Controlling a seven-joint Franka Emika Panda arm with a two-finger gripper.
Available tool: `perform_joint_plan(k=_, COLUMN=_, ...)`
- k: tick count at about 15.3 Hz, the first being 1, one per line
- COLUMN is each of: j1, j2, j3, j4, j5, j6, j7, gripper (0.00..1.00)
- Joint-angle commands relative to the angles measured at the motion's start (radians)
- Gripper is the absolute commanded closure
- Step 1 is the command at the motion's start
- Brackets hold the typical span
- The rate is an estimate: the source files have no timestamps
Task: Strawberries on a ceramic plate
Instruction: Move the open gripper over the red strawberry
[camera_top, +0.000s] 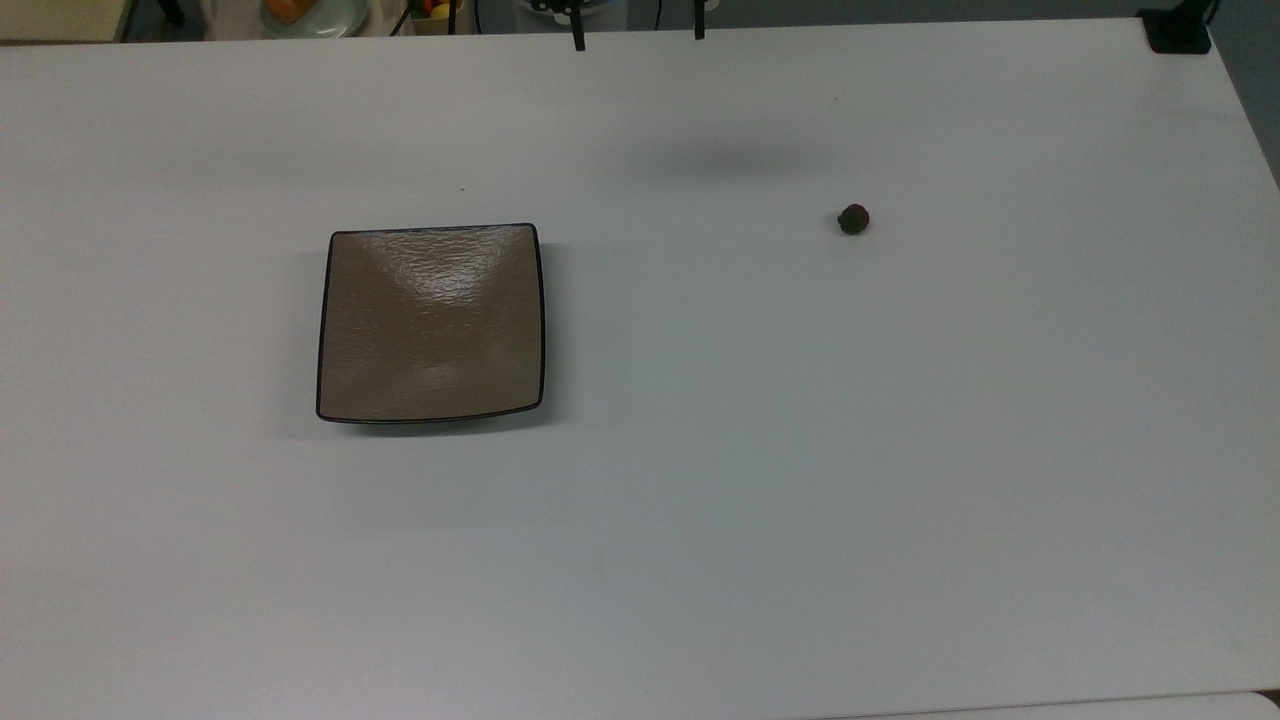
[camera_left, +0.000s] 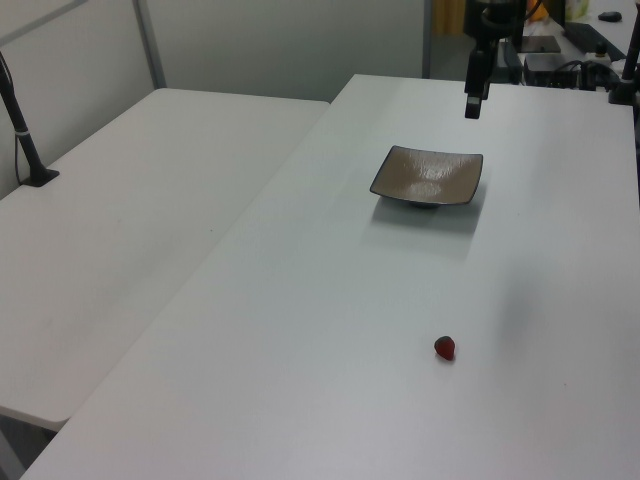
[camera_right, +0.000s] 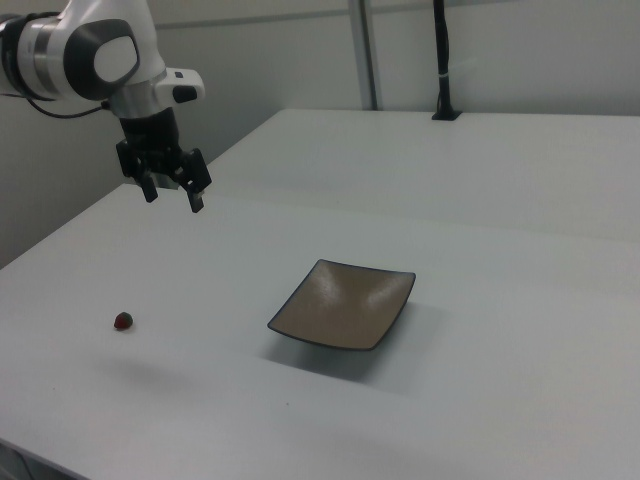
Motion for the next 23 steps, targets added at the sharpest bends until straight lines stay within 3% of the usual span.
perform_joint_plan(k=1, j1=0.009, j2=0.022, j3=0.052, j4=-0.010, j5=0.004, j6=0.050, j7=-0.013, gripper=0.00)
perform_joint_plan(k=6, j1=0.030, j2=0.038, j3=0.124, j4=0.000, j5=0.005, j6=0.055, j7=-0.006, gripper=0.00)
perform_joint_plan(k=8, j1=0.030, j2=0.039, j3=0.200, j4=0.001, j5=0.004, j6=0.055, j7=0.028, gripper=0.00)
perform_joint_plan(k=13, j1=0.044, j2=0.074, j3=0.325, j4=0.001, j5=-0.007, j6=0.076, j7=0.187, gripper=0.00)
perform_joint_plan(k=18, j1=0.137, j2=0.180, j3=0.326, j4=-0.006, j5=-0.075, j6=0.154, j7=0.286, gripper=0.00)
perform_joint_plan(k=23, j1=0.141, j2=0.242, j3=0.326, j4=-0.100, j5=-0.101, j6=0.262, j7=0.277, gripper=0.00)
